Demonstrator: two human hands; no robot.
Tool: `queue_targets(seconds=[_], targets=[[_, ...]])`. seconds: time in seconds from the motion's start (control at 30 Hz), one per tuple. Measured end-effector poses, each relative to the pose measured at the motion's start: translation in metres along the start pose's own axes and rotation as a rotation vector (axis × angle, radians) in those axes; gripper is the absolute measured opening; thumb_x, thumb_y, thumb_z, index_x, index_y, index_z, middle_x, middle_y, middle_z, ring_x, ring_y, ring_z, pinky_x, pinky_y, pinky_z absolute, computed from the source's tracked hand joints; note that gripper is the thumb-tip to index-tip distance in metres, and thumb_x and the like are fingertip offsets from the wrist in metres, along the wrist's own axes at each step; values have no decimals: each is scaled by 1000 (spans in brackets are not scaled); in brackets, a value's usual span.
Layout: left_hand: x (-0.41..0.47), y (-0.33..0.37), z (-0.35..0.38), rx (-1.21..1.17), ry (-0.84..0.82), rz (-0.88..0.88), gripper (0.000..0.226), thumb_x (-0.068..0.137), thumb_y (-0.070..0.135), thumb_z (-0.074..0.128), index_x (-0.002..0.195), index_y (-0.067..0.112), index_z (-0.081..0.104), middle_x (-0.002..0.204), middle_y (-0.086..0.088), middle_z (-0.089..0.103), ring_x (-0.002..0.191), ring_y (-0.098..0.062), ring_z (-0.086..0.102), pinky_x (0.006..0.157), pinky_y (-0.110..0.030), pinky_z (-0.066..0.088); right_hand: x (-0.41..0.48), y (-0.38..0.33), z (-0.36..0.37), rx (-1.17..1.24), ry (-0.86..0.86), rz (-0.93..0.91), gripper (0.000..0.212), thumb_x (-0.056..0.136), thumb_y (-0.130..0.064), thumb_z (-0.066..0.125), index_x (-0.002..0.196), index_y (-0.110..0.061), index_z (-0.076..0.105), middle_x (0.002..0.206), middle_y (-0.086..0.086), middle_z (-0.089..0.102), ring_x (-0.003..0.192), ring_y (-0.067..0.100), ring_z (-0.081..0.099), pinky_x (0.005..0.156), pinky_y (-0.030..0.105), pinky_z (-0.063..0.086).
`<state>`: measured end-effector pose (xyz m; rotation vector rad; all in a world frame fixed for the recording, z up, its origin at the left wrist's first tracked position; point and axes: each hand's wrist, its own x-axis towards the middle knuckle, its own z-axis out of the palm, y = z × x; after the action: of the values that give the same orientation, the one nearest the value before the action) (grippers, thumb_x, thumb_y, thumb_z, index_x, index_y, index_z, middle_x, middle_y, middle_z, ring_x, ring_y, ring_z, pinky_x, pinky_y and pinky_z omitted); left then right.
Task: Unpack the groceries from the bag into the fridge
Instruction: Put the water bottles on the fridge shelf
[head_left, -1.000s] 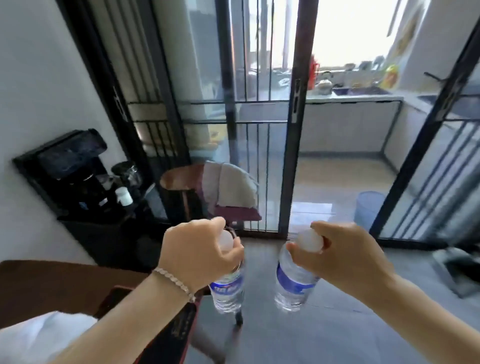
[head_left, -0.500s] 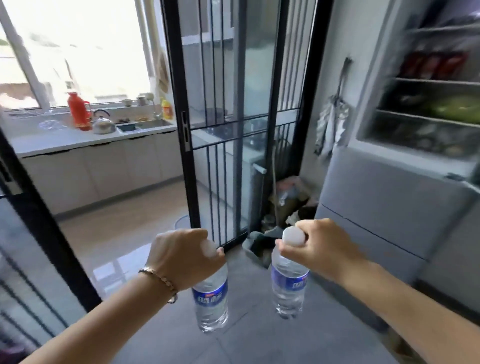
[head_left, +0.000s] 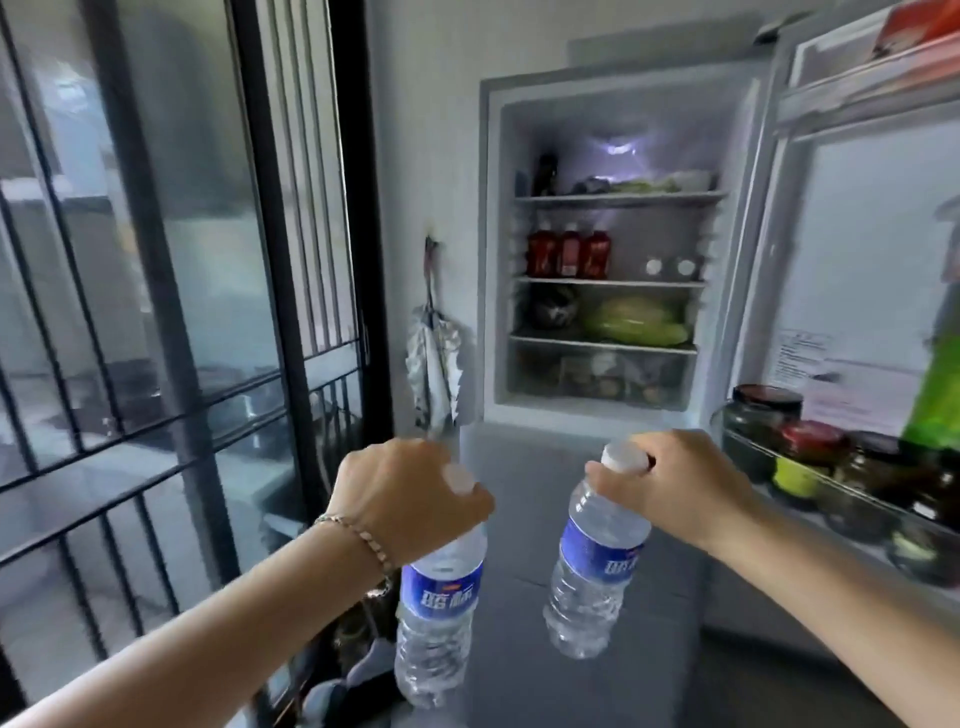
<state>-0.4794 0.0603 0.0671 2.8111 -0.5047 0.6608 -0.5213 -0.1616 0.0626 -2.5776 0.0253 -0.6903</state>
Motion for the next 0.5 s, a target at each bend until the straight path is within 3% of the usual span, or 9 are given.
queue_targets(seconds=[0.1,0.27,0.5], targets=[[74,11,19,-55,43,59,40,76,59,49,64,21,51,58,8,52,64,-14,58,61,-22,49,49,25,1,37,114,36,48,80,-40,63,49,-16,35,47,-4,35,51,14,32,49,28,26],[192,32,56,-193,101,48,34,74,49,52,60,19,46,59,4,51,59,-16,51,51,-22,36,140,70,-2,2,218,84,46,80,-38,61,50,-16,35,47,-3,36,49,14,32,49,28,27],[330,72,100,-318,217,80,36,77,42,54,54,17,42,55,1,48,52,-17,45,50,-23,35,273,133,-15,-13,382,13,41,80,-36,64,51,-20,39,49,-6,44,49,8,40,47,24,29]])
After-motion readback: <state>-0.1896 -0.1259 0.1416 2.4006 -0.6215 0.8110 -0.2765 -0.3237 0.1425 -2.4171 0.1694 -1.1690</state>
